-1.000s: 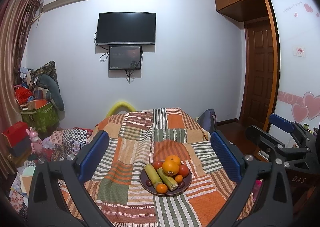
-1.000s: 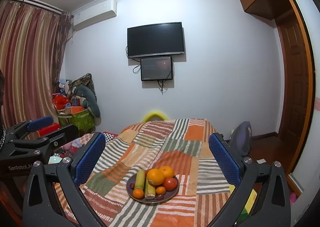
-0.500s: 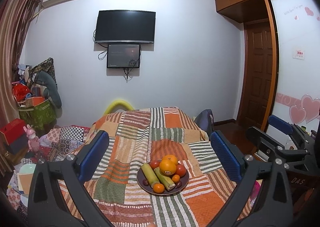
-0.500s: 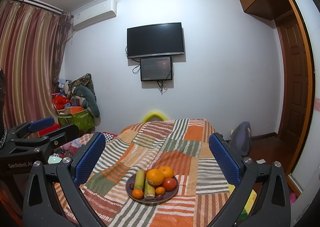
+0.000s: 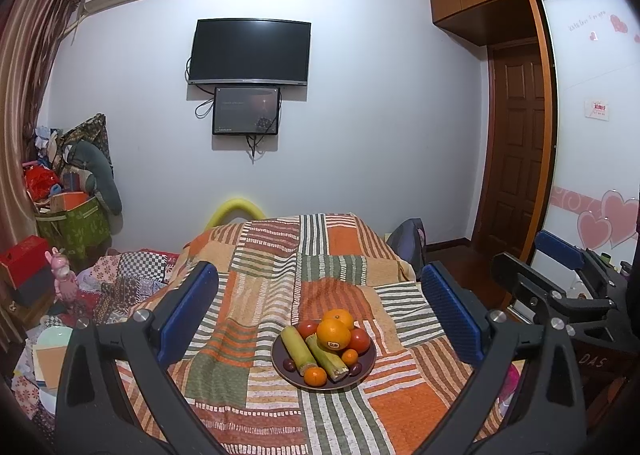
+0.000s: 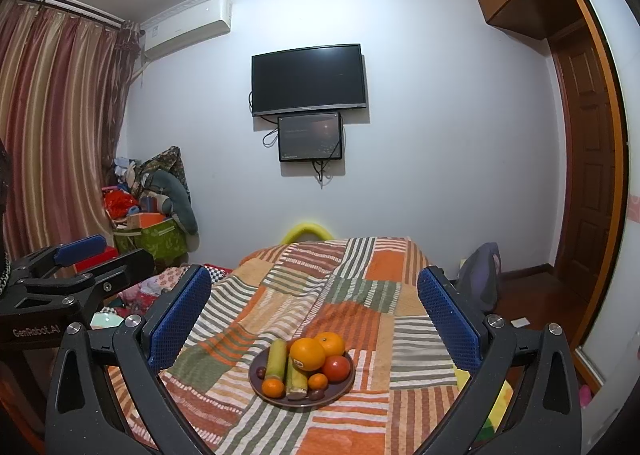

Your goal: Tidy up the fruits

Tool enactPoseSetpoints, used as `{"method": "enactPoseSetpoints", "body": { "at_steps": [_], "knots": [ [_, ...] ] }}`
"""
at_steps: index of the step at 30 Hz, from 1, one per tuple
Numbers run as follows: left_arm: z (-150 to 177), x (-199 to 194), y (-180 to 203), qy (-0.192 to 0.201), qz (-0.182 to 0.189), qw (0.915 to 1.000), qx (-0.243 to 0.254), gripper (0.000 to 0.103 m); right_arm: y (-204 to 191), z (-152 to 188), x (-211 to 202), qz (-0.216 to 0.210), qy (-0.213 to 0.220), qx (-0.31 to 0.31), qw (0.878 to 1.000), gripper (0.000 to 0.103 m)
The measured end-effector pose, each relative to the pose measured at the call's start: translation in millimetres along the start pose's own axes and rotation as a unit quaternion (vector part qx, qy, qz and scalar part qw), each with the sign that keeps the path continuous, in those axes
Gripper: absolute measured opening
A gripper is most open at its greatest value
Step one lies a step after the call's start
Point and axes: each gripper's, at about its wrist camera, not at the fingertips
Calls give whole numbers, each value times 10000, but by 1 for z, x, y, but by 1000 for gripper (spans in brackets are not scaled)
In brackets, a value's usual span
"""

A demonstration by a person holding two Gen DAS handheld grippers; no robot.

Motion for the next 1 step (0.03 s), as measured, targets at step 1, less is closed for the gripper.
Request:
{"method": "enactPoseSetpoints", "body": {
  "at_steps": [1],
  "knots": [
    [0, 1, 0, -8, 5, 10000, -1, 103, 0, 0, 0, 5, -4, 0, 10000, 103]
  ]
}}
Point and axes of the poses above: each gripper's, at about its wrist camera, not at the fingertips, and x roughly the way its jaws point, y to its right, z to its underside, and after that the axes turned 11 degrees about z, right-handed
